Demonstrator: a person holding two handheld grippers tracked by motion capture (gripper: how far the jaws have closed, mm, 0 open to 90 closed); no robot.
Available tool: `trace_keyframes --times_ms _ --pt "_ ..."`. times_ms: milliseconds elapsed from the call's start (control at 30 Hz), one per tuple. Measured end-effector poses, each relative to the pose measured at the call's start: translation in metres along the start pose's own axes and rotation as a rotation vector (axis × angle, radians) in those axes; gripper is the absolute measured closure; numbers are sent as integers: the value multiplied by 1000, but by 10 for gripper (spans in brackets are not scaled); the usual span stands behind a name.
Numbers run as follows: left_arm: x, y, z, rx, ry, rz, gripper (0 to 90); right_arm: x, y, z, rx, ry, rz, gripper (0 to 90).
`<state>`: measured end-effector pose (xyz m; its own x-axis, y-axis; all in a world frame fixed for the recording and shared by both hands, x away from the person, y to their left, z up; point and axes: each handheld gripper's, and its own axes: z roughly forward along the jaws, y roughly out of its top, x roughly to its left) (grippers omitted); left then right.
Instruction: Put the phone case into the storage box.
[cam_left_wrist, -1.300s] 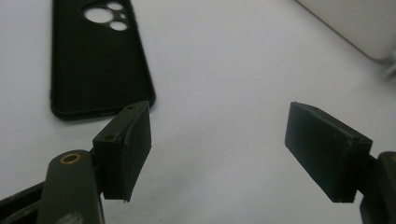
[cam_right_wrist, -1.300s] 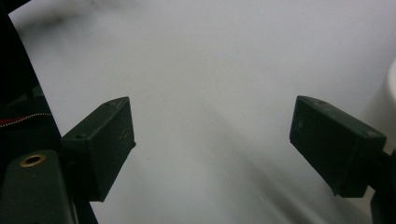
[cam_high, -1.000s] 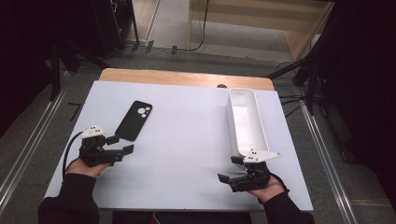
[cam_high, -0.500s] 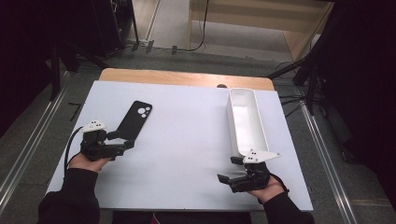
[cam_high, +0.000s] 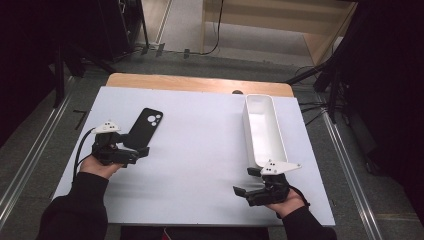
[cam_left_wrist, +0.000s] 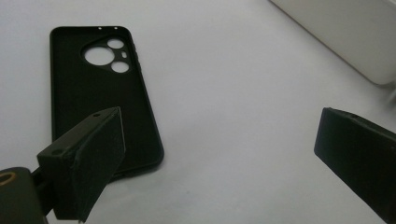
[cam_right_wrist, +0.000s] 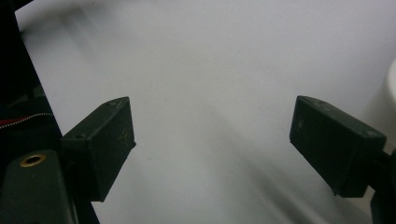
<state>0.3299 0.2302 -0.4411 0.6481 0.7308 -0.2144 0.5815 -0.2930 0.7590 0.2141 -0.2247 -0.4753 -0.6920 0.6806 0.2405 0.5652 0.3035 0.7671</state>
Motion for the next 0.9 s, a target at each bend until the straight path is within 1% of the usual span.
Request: trace_keyframes --times_ms 33,167,233,267,300,333,367,400,433,467,533,567,600,667,700,767,800,833,900 --pt "1 3 2 0 13 5 17 0 0 0 -2 0 -1 125" --pt "4 6 3 2 18 -6 18 0 0 0 1 2 0 125" --pt "6 9 4 -7 26 -11 31 0 0 0 1 3 1 125" --pt "8 12 4 -7 46 -8 41 0 0 0 0 2 1 125" --pt "8 12 4 -7 46 -8 49 0 0 0 -1 2 1 125" --pt "8 15 5 -8 77 0 66 0 0 0 -2 3 3 125" --pt "8 16 5 -3 90 11 84 0 0 0 -3 3 1 125" --pt "8 17 6 -1 97 13 102 0 0 0 -3 3 2 125" --pt "8 17 6 -1 97 13 120 0 0 0 -3 3 2 125" --pt "8 19 7 0 93 22 122 0 0 0 0 1 4 125" --pt "8 20 8 5 93 23 122 0 0 0 1 2 2 125" --pt "9 21 9 8 92 16 122 -1 0 0 1 3 1 125" --pt "10 22 10 13 89 23 122 -1 0 0 0 4 1 125" --pt "11 24 11 17 89 22 122 -1 0 0 0 3 2 125" --pt "13 27 13 16 102 19 122 -1 0 0 -1 2 4 125" --pt "15 30 15 5 115 19 122 -1 0 0 -1 0 5 125" --pt "15 30 15 5 115 19 122 0 0 -1 0 -2 11 125" --pt "17 32 17 -11 125 23 122 0 0 -1 0 -1 11 125" --pt "19 35 21 0 132 27 122 0 0 -1 0 1 8 125"
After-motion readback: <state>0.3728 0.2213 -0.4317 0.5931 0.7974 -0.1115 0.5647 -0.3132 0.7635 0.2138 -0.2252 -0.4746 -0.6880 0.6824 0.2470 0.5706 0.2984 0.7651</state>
